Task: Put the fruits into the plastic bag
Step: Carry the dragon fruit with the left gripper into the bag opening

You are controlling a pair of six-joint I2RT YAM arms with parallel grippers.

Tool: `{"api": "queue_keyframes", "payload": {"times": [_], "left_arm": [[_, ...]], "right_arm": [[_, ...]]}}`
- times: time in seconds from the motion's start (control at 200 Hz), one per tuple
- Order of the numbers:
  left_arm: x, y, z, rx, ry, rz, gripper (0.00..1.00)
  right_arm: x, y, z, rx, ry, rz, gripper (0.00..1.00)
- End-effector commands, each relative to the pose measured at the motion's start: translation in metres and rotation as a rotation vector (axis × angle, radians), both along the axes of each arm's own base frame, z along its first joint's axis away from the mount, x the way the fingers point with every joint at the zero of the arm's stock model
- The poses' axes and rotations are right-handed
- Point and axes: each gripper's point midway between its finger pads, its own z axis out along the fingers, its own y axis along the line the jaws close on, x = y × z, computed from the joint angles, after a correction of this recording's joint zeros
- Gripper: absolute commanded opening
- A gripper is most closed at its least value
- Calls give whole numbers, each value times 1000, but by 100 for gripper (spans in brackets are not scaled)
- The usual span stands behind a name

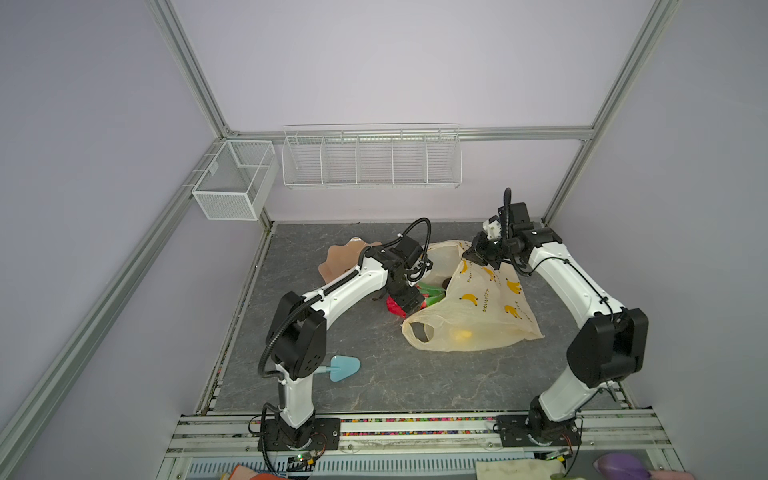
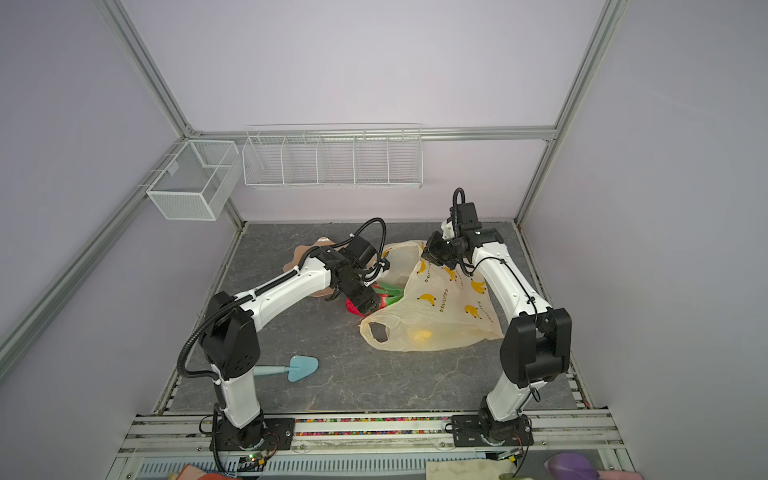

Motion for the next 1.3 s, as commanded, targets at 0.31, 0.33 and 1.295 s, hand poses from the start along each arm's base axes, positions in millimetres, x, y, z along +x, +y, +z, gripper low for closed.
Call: {"api": "queue_keyframes", "payload": {"times": [0.31,0.33,1.295], "left_arm": [[21,-63,6,-120,121,-55,24],[22,-66,5,-125,130,-49,24],[49,-167,-2,-526,415,393,39]], "right_arm": [[-1,-1,2,-2,-5,14,7],[-1,-1,1,-2,-4,13,7],[3,8,-7,36,10,28,7]]}}
